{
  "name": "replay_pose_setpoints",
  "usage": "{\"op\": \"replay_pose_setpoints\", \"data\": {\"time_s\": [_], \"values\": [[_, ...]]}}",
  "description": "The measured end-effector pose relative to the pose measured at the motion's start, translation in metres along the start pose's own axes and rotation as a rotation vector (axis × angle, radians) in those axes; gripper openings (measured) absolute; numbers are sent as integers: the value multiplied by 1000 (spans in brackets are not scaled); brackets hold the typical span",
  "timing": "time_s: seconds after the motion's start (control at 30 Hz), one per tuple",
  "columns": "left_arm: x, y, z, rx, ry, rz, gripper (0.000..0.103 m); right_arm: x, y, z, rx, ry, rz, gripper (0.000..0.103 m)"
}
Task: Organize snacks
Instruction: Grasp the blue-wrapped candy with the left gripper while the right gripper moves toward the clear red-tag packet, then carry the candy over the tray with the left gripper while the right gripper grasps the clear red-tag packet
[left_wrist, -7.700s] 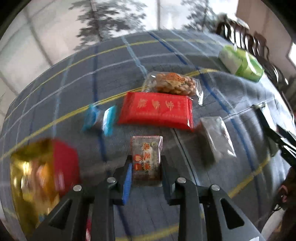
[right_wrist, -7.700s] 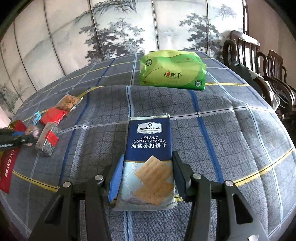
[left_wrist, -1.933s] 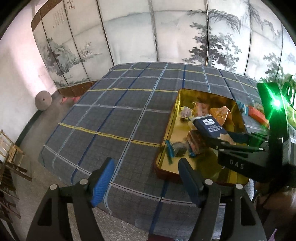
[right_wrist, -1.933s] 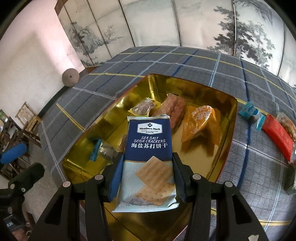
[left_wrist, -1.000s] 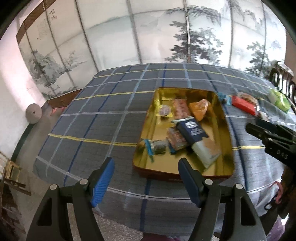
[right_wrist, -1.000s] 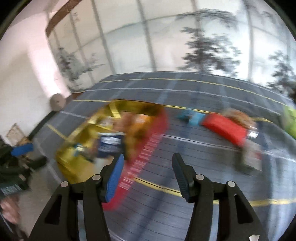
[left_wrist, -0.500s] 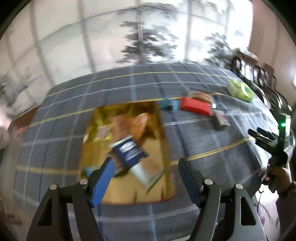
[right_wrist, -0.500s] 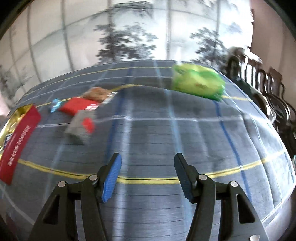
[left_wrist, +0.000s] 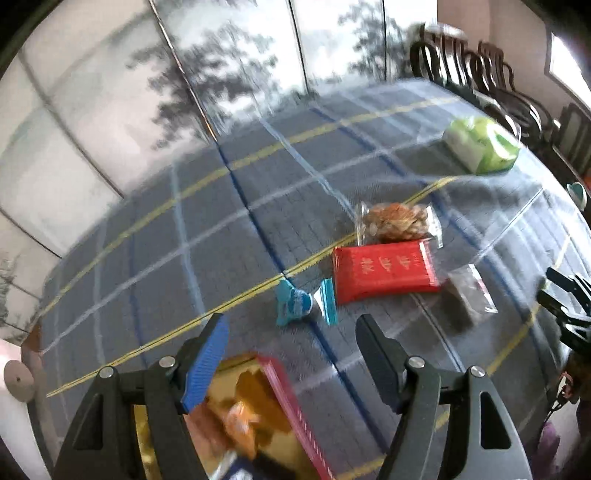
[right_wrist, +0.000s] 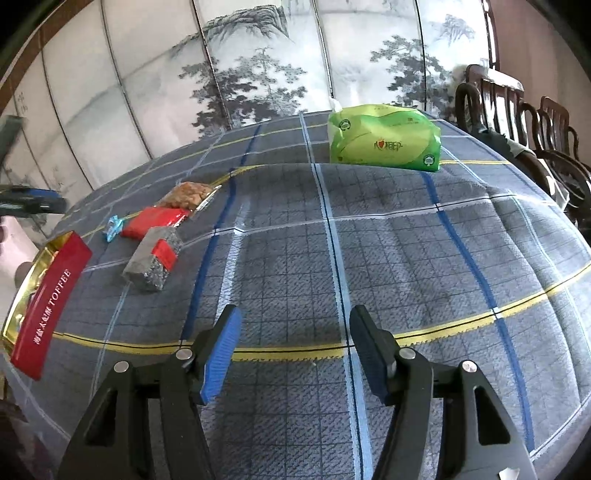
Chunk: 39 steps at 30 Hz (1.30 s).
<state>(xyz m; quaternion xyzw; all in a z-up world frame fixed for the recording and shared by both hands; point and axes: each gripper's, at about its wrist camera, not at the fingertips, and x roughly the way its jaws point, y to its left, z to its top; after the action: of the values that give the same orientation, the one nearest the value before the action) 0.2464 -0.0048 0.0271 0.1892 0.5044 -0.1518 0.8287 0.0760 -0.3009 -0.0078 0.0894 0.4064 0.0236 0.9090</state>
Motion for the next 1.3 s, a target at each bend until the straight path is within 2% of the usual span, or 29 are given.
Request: {"op": "replay_pose_setpoints", "data": {"time_s": [0.07, 0.2, 0.6, 0.63, 0.67, 0.7, 0.77, 0.9, 1.07, 1.17, 1.3], "values": [[22, 4, 7, 4, 40, -25, 73, 1, 1, 0, -5, 10, 8, 59], [46, 12, 15, -12, 70, -85, 73, 2, 2, 0, -9, 15, 19, 59], [103, 8, 20, 21, 192, -100, 72, 4, 4, 1, -17, 24, 35, 65], [102, 11, 19, -6, 172, -122, 65, 3, 3, 1, -16, 24, 37, 65], [102, 16, 18, -38, 169, -172, 42, 4, 3, 1, -14, 23, 39, 66], [100, 17, 18, -58, 160, -161, 24, 4, 3, 1, -14, 24, 39, 66], [95, 17, 16, -84, 155, -76, 23, 5, 3, 1, -16, 26, 41, 67], [67, 9, 0, -166, 110, -33, 23, 5, 5, 1, -22, 29, 34, 67], [5, -19, -38, -247, 24, -105, 23, 6, 9, 4, -27, 52, 26, 68], [-23, -36, -62, -271, -3, -136, 23, 1, 23, 15, -13, 43, 113, 68], [-47, -44, -83, -303, -25, -143, 23, 6, 59, 37, -79, 39, 188, 68]]}}
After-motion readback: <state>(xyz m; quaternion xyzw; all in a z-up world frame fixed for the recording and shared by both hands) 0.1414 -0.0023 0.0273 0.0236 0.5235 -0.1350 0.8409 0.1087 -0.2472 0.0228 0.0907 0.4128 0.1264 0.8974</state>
